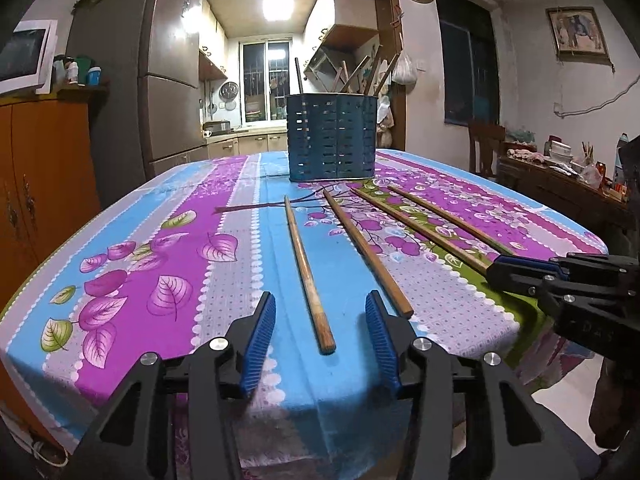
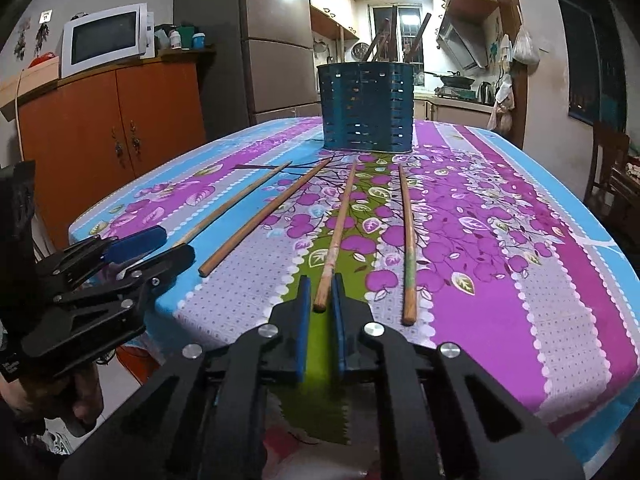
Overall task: Organize utensils
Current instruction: 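Move both open tools back over the remaining chopsticks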
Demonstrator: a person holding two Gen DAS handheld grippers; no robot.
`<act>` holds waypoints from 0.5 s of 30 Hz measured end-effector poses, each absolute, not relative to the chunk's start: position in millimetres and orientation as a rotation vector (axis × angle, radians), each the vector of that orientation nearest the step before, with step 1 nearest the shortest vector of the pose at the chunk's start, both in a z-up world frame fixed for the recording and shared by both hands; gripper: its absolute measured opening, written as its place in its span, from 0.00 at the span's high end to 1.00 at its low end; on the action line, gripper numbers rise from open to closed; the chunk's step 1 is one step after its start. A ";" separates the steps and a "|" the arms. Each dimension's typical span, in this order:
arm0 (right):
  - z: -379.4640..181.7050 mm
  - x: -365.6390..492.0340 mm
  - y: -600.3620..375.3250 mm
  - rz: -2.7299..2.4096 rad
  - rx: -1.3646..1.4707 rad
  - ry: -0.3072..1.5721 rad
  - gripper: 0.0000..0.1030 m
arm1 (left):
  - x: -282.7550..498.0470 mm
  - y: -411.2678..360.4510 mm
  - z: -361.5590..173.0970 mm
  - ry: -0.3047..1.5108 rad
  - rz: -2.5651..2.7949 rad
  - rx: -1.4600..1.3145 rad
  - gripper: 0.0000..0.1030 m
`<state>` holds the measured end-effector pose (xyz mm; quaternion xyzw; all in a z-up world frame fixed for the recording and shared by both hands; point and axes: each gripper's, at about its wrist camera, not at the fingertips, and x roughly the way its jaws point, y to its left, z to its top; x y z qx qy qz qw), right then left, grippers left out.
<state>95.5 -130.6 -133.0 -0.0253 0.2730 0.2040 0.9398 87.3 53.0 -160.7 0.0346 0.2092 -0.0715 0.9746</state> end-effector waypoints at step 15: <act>-138.5 91.9 -128.8 0.390 -0.087 0.487 0.91 | 68.2 43.5 -172.3 0.306 -0.146 0.097 0.75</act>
